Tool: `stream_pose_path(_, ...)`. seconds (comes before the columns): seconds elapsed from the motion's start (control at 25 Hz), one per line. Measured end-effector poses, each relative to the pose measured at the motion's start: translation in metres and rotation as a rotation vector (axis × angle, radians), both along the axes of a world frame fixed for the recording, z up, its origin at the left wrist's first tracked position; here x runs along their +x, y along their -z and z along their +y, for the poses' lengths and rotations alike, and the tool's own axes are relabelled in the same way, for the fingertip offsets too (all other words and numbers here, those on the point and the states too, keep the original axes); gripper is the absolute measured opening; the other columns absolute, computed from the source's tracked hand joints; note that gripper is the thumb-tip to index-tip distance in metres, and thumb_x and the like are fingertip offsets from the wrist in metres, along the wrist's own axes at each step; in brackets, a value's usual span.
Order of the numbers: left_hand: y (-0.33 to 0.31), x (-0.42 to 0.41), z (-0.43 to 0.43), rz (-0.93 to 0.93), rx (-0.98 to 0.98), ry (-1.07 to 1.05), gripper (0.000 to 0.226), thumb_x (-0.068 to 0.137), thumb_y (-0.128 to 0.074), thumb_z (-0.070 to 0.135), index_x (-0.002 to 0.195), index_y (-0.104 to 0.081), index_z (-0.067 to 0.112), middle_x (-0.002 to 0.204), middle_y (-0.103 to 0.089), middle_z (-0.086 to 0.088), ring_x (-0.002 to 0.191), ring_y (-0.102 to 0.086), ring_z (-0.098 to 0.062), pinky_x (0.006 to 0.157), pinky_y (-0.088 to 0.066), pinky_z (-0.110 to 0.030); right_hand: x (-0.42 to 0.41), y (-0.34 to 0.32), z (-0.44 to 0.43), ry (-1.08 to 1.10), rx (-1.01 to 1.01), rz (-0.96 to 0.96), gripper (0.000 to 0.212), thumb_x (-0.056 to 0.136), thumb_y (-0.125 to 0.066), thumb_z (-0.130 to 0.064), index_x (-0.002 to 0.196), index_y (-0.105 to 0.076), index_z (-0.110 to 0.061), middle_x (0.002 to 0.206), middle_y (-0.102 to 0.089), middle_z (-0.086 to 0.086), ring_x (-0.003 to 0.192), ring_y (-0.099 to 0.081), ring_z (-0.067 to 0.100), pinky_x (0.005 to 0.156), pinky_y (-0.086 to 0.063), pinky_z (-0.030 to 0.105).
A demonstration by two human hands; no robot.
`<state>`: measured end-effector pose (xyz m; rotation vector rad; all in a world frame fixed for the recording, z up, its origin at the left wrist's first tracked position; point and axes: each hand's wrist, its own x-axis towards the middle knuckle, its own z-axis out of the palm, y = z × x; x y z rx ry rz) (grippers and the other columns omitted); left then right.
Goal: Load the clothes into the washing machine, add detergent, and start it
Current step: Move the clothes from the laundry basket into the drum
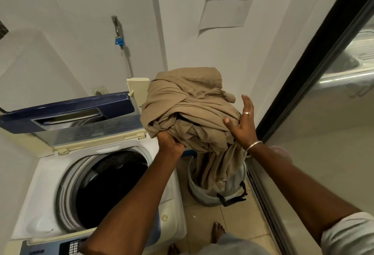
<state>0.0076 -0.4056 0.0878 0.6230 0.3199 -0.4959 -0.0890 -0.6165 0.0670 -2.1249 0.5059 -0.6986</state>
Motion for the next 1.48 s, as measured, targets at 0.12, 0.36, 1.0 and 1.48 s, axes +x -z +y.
stream_pose_path(0.12, 0.003, 0.004, 0.001, 0.018, -0.057, -0.036, 0.049, 0.104, -0.027, 0.05, 0.117, -0.063, 0.019, 0.12, -0.067, -0.01, 0.107, -0.063, -0.029, 0.08, -0.053, -0.043, -0.022, 0.028, 0.003, -0.152, 0.011, 0.133, 0.125, 0.068, -0.072, -0.067, 0.156, 0.009, -0.028, 0.164, 0.001, -0.001, 0.151, -0.012, 0.024, 0.119, -0.026, 0.052)
stream_pose_path(0.36, 0.007, -0.002, -0.006, 0.059, -0.14, -0.002, 0.047, 0.101, -0.033, 0.05, 0.112, -0.067, 0.019, 0.104, -0.076, -0.01, 0.106, -0.062, -0.032, 0.081, -0.051, -0.049, -0.009, 0.029, 0.009, -0.204, 0.028, 0.138, 0.139, 0.057, -0.092, -0.049, 0.156, 0.005, -0.033, 0.159, -0.029, 0.003, 0.14, -0.038, 0.016, 0.109, -0.038, 0.026)
stream_pose_path(1.0, 0.031, -0.035, -0.011, 0.093, 0.682, 0.788, 0.068, 0.091, -0.047, 0.066, 0.107, -0.062, 0.001, 0.109, -0.068, -0.023, 0.097, -0.067, -0.035, 0.076, -0.056, -0.045, 0.046, -0.077, -0.024, 0.004, -0.489, -0.023, 0.035, 0.093, -0.054, -0.039, 0.126, -0.061, -0.048, 0.127, -0.067, -0.009, 0.114, -0.064, 0.015, 0.091, -0.052, 0.039)
stream_pose_path(1.48, -0.001, 0.015, -0.015, -1.045, 1.003, 0.481, 0.15, 0.042, -0.1, 0.042, 0.154, 0.0, 0.04, 0.152, -0.026, 0.017, 0.137, -0.036, -0.002, 0.107, -0.04, -0.022, 0.066, -0.051, 0.014, -0.347, -1.053, -0.119, 0.032, 0.085, -0.072, -0.02, 0.114, -0.073, -0.032, 0.122, -0.069, 0.005, 0.098, -0.066, 0.028, 0.065, -0.052, 0.032)
